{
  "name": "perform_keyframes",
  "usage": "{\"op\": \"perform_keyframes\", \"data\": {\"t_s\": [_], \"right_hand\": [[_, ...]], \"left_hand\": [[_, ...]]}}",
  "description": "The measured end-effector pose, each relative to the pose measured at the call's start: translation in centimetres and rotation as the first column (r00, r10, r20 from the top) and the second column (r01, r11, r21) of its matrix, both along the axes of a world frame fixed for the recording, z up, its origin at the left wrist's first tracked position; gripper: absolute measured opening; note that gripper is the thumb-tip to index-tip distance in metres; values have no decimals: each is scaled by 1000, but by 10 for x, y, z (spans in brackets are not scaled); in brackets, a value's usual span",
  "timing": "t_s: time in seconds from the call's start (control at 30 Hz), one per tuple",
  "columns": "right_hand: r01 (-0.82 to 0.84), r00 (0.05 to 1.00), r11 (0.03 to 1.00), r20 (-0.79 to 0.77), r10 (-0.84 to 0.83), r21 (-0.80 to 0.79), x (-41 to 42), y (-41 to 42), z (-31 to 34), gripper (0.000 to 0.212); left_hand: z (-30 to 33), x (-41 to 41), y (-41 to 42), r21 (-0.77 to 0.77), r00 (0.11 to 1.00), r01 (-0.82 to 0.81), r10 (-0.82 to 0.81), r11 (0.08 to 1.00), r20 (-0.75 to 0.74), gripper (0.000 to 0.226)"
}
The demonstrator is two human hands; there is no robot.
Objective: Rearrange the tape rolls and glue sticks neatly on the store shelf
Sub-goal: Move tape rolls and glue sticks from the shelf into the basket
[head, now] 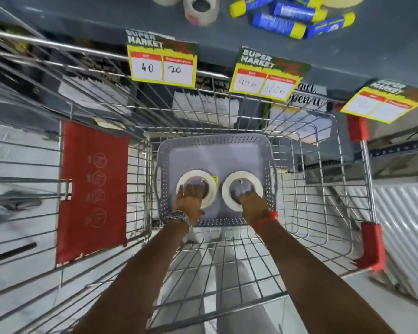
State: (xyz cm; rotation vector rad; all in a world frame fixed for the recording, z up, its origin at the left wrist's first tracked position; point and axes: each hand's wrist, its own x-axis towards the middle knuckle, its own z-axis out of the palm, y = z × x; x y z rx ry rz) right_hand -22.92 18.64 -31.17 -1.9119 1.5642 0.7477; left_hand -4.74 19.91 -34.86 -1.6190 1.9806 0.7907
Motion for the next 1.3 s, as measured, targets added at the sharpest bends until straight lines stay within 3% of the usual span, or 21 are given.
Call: {"op": "perform_keyframes", "data": {"t_s": [0.07, 0.13, 0.2, 0.27, 0.33, 0.37, 0.47, 0.63, 0.73, 0.87, 1.13, 1.2, 1.3], "right_hand": [[127, 990, 989, 79, -121, -72, 1, -10, 17, 32], [328, 933, 913, 231, -274, -242, 3, -25, 43, 32], [483, 858, 738, 420, -295, -470, 5, -41, 80, 32], [605, 784, 481, 581, -220, -634, 5, -57, 128, 25], [701, 701, 304, 702, -126, -645, 6, -78, 177, 14], [712, 685, 284, 724, -80, -642, 6, -90, 195, 14], [596, 772, 382, 635, -30, -706, 10, -131, 226, 23], [356, 913, 568, 406, -42, -742, 22, -174, 233, 29], [259, 959, 607, 276, -68, -751, 26, -181, 232, 29], [241, 967, 593, 240, -82, -768, 30, -183, 231, 21], [378, 915, 522, 395, -83, -765, 28, -169, 226, 31], [434, 880, 473, 474, -39, -767, 29, -156, 222, 29], [517, 802, 367, 587, 106, -773, 33, -123, 202, 23]], "left_hand": [[17, 0, -6, -59, 997, -46, 43, 997, -61, 73], [43, 2, -16, -230, 985, -81, 42, 970, -169, 67], [78, 3, -31, -472, 966, -103, -24, 875, -256, 66], [118, 4, -54, -686, 943, -184, -72, 704, -326, 58], [164, 4, -82, -780, 914, -290, -81, 555, -398, 53], [184, 4, -96, -787, 896, -347, -69, 511, -440, 52], [231, 4, -139, -766, 866, -447, 8, 462, -500, 53], [242, 13, -190, -701, 910, -380, 107, 604, -401, 60], [239, 14, -203, -687, 936, -315, 95, 654, -339, 65], [237, 13, -213, -713, 967, -230, 74, 663, -243, 58], [236, 10, -216, -726, 939, -299, 57, 619, -338, 48], [236, 11, -211, -743, 905, -357, 14, 566, -424, 47], [230, 14, -179, -764, 795, -506, -127, 400, -593, 42]]}}
